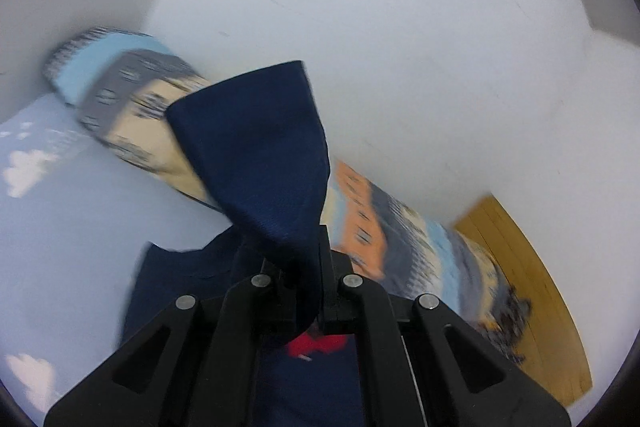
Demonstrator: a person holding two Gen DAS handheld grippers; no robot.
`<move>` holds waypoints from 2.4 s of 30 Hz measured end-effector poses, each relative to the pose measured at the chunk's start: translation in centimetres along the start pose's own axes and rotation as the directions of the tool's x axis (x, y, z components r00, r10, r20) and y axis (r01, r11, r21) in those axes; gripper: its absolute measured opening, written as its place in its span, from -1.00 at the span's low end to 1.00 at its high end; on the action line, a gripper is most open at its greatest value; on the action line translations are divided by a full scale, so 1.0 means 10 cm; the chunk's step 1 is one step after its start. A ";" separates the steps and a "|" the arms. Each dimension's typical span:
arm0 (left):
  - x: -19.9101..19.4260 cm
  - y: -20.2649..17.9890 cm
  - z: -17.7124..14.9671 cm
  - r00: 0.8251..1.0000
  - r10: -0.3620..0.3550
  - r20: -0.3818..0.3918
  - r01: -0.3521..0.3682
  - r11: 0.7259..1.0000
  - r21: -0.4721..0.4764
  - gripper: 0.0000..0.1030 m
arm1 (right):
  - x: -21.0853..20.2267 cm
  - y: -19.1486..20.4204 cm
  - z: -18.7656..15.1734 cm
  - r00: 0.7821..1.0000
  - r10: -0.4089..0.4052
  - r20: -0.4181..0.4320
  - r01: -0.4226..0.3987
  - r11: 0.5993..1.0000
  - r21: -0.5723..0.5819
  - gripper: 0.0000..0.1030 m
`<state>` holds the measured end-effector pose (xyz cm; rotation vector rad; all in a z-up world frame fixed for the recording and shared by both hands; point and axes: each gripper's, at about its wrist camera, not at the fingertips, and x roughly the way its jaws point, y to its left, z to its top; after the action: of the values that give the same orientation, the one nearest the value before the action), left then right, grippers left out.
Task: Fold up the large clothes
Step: 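Lift the sleeve with the left gripper, lay it across the front, release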
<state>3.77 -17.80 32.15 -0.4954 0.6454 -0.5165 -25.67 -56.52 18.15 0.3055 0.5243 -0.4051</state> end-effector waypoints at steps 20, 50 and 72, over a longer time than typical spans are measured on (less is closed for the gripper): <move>2.40 -1.48 -3.22 0.861 0.294 -0.415 -0.131 0.916 0.378 -0.73 | -0.26 -0.70 0.12 0.999 -0.008 0.039 0.003 0.989 0.145 -0.04; 1.39 0.25 -2.36 0.795 0.532 -0.291 -0.362 0.801 0.477 0.86 | 0.00 -0.61 0.05 0.999 -0.008 -0.048 0.016 0.982 0.187 0.01; 1.66 -0.98 -3.03 0.841 0.430 -0.328 -0.164 0.781 0.603 0.90 | 0.08 -0.59 0.04 0.997 0.000 -0.078 0.013 0.985 0.174 0.01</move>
<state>-8.04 -43.15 9.64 0.3067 0.9595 -0.4803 -27.49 -62.05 17.06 0.4898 0.5669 -0.4479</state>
